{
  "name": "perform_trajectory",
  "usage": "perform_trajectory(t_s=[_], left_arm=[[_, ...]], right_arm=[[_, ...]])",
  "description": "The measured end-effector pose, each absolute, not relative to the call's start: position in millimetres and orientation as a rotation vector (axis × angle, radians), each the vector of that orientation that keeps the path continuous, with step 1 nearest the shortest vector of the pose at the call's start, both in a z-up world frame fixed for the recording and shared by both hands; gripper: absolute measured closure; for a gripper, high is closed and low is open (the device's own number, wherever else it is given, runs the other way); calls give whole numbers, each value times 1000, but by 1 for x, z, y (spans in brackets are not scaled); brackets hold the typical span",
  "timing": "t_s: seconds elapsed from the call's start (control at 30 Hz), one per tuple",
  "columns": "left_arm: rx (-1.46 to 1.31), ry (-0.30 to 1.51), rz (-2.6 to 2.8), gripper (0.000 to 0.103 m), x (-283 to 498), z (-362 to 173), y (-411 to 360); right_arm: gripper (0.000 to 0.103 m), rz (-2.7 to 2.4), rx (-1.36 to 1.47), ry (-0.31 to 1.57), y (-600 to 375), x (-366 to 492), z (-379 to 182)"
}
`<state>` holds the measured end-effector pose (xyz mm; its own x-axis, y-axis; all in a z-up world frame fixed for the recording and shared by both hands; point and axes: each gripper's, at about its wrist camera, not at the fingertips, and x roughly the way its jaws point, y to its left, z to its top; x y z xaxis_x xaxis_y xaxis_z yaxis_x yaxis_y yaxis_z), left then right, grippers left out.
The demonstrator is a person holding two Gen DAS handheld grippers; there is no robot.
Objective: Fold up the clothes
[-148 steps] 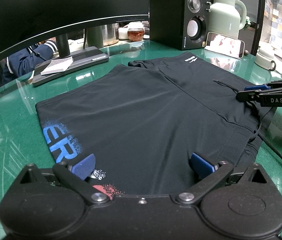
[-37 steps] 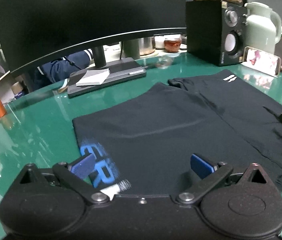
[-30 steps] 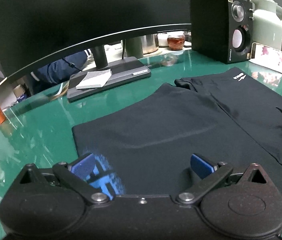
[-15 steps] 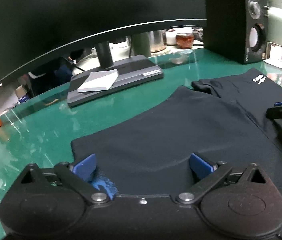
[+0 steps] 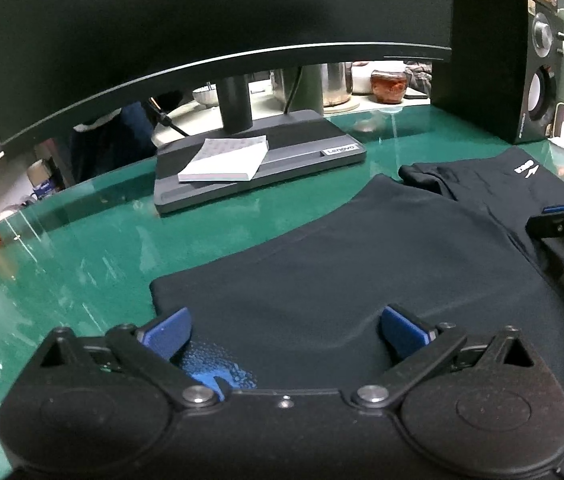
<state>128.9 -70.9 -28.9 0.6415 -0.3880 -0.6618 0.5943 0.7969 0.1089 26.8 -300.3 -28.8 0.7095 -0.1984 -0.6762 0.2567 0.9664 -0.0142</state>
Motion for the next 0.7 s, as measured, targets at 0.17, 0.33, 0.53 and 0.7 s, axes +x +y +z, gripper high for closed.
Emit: perform_trajectory(t_s=[0.17,0.33,0.53,0.7], left_arm=[[348,627,-563,2,114,-15,-65],[302,574,-605,2,77,3,-52],[342,602,-728,2,18,-11,-68],[380,644,-733,1,-5,-24,-82]], right_arm=[[80,-227,154,714,-303,8,-23],[80,-234,147,650,-300,-44,-6],[80,-281,117,685,-311,-94,-8],[80,-264,118,709,-319,-109,-22]])
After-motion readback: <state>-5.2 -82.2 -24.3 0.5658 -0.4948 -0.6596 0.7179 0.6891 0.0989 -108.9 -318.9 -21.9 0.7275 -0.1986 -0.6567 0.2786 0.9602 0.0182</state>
